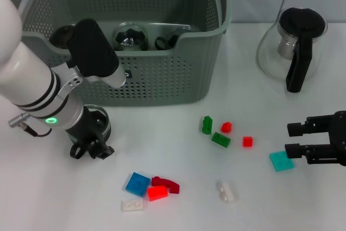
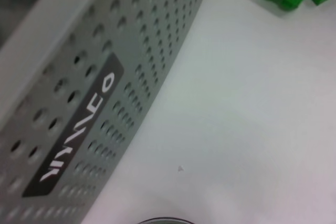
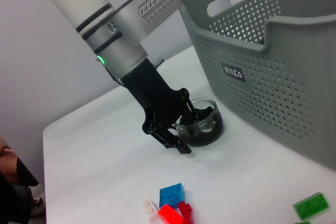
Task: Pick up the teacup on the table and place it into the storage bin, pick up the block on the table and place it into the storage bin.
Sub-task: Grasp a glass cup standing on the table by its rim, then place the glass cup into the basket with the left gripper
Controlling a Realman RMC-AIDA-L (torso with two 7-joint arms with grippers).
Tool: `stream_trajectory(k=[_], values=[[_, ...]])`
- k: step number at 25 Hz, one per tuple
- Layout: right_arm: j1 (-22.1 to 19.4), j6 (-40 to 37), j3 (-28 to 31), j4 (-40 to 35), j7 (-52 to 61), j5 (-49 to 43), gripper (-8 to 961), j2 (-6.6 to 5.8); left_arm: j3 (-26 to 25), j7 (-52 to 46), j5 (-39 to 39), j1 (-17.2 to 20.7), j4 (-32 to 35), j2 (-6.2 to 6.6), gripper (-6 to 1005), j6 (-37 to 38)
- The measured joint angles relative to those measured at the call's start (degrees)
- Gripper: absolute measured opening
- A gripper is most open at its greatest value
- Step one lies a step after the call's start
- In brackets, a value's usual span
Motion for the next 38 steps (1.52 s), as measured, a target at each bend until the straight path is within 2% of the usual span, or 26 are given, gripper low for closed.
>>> stream_trajectory(k=[6, 8, 16, 21, 24, 25, 26, 28, 29, 30, 31, 32, 33, 34, 36, 38], values=[[-0.01, -0.02, 0.00, 0.00, 0.00, 0.00, 604, 0.03, 0.05, -0.23, 0.35, -0.23, -0.68, 0.00, 317, -1.46], [-0.01, -0.05, 0.00, 0.00, 0.00, 0.00, 606, 0.08, -0.05, -0.26, 0.39, -0.24, -0.76, 0.00, 229, -1.62], [-0.01, -0.40, 0.00, 0.00, 0.05, 0.00, 609, 0.11, -0.44, -3.05, 0.90, -0.70, -0.90, 0.07, 75, -1.71], [-0.01, -0.49, 0.00, 0.00, 0.03, 0.00, 610, 0.11, -2.10, -3.68, -0.59, 0.02, 3.24, -0.04, 54, 3.24], [-0.03, -0.55, -0.04, 0.00, 0.03, 0.00, 610, 0.04, -5.66, -3.64, -6.65, 0.16, 6.39, 0.02, 50, 10.79], [-0.10, -0.57, -0.09, 0.00, 0.07, 0.00, 610, 0.00, -10.78, -2.96, -15.78, -0.64, 7.48, 0.22, 50, 18.76], [-0.20, -0.56, -0.20, 0.00, 0.15, 0.00, 609, -0.05, -10.78, -2.96, -15.78, -0.64, 7.48, 0.22, 50, 18.76], [-0.52, -0.60, -0.34, 0.00, 0.33, 0.00, 609, -0.18, -17.04, -2.08, -25.06, -2.28, 6.83, 0.40, 51, 25.02], [-0.52, -0.60, -0.34, 0.00, 0.33, 0.00, 609, -0.18, -20.91, -1.79, -29.33, -3.61, 6.03, 0.63, 51, 27.04], [-0.59, -0.67, -0.32, 0.00, 0.35, 0.00, 609, -0.21, -28.44, -2.39, -36.92, -6.53, 3.45, 1.39, 51, 29.34], [-0.66, -0.72, -0.28, 0.00, 0.35, 0.00, 610, -0.23, -28.44, -2.39, -36.92, -6.53, 3.45, 1.39, 51, 29.34], [-0.69, -0.75, -0.28, 0.01, 0.32, 0.00, 610, -0.24, -34.08, -3.83, -41.24, -9.53, 0.86, 3.01, 51, 28.28], [-0.73, -0.77, -0.32, 0.00, 0.25, 0.01, 610, -0.24, -35.60, -4.31, -42.28, -10.67, 0.07, 3.75, 51, 27.33], [-0.76, -0.79, -0.37, 0.00, 0.16, -0.01, 610, -0.25, -35.60, -4.31, -42.28, -10.67, 0.07, 3.75, 51, 27.33], [-0.75, -0.81, -0.50, 0.01, 0.09, -0.33, 610, -0.23, -36.01, -4.41, -42.76, -12.84, -0.40, 5.35, 51, 22.66], [-0.61, -0.83, -0.56, 0.01, 0.16, -0.60, 610, -0.19, -33.83, -4.38, -40.97, -14.37, -0.42, 6.73, 50, 15.60]])
